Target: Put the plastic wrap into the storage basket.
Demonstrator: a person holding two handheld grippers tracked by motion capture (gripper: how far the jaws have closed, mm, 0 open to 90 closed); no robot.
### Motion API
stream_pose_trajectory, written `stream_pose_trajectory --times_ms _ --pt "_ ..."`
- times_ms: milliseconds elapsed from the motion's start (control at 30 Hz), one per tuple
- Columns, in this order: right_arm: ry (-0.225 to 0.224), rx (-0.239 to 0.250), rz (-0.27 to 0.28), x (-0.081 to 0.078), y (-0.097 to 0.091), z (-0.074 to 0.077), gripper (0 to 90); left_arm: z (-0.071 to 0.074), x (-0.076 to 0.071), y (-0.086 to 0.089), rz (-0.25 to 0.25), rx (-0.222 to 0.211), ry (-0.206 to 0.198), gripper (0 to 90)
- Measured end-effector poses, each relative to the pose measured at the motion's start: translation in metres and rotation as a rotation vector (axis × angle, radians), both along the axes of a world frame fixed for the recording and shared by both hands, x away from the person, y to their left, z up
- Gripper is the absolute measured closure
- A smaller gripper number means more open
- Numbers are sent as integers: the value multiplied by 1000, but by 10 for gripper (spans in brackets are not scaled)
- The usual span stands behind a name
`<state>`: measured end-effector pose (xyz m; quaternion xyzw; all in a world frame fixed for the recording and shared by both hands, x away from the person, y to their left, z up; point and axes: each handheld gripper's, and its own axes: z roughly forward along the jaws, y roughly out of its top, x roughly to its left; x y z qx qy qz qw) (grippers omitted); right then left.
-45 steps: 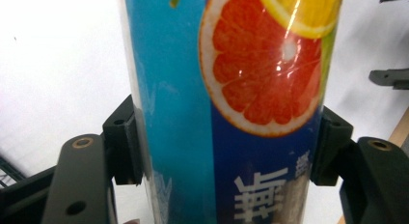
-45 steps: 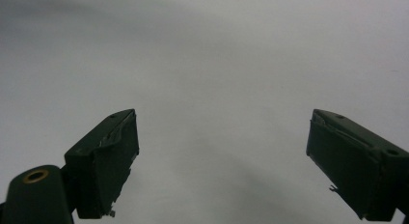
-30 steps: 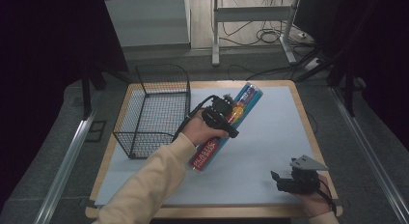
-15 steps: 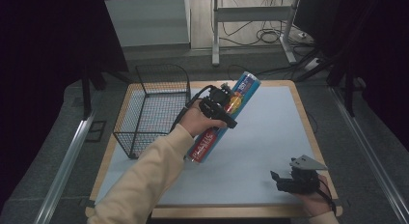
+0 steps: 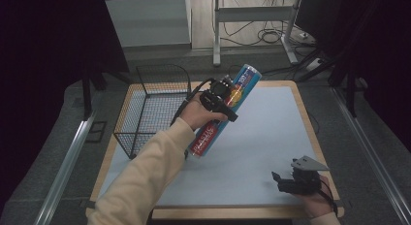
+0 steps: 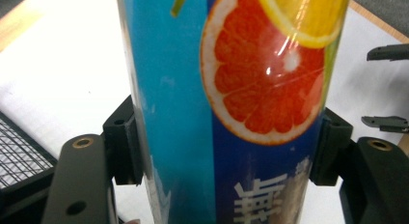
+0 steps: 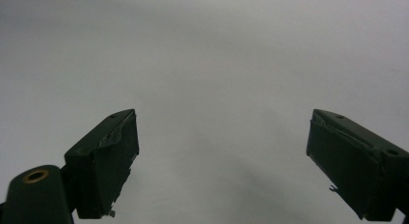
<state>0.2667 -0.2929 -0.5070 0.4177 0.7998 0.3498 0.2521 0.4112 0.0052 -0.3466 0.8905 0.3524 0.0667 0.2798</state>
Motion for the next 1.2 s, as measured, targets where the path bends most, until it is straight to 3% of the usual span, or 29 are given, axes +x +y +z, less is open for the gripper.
stream_pose_trajectory --times_ms 300,400,600,867,1200 --pt "1 2 1 0 0 0 115 15 9 1 8 8 -31 317" --pt "2 1 1 0 -1 0 115 19 12 3 8 29 -39 318" --pt "5 4 0 0 0 0 115 27 19 9 36 23 -47 318" --pt "2 0 2 1 -1 0 115 40 30 21 66 18 -59 318" --pt "8 2 -1 1 -2 0 115 47 36 40 113 29 -74 318"
